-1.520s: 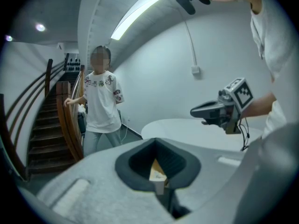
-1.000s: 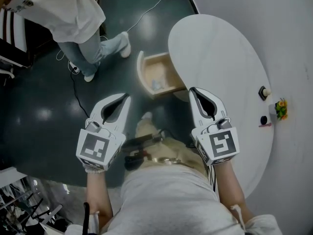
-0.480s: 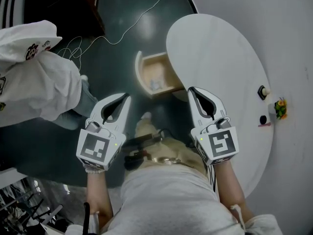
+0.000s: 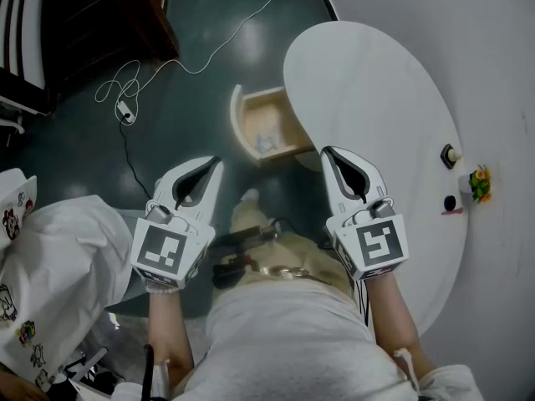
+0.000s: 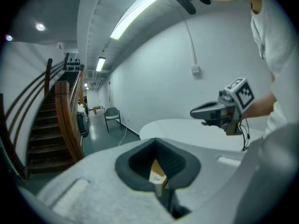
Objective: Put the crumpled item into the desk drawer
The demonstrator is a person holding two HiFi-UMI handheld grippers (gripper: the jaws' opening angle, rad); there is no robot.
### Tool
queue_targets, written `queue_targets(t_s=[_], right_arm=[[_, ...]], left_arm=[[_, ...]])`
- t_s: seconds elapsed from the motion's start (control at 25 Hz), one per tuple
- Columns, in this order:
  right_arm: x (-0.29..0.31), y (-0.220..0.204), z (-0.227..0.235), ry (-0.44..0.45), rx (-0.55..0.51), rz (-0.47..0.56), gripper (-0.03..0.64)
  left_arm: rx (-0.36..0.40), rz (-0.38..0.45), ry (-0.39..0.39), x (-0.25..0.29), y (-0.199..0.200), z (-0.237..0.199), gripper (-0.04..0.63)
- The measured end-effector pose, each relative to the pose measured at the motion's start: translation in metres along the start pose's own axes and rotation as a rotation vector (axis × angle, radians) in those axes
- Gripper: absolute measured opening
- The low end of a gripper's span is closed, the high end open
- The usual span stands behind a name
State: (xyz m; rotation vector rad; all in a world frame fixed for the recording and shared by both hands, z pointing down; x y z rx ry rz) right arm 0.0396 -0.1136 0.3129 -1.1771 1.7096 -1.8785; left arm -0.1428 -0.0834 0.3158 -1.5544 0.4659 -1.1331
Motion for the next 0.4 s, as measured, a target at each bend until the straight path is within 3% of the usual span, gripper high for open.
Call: queue_targets(t_s=[0.4], right_arm=[[0.0019,-0.0001,-0.0027,0.002,0.001,-0.011,0.005]], left_arm=[[-0.002,0.004,-0.006,-0.0008,-0.0043,-0.0005,-0.003]])
Point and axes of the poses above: the fingertips, and each gripper's own axes: x forward along the fingers, z to its right, y out of its top, the point moved 3 cm from there along -x, backward along the fingers, and after that the axes turned 4 degrees about -z, right-handed, at the moved point
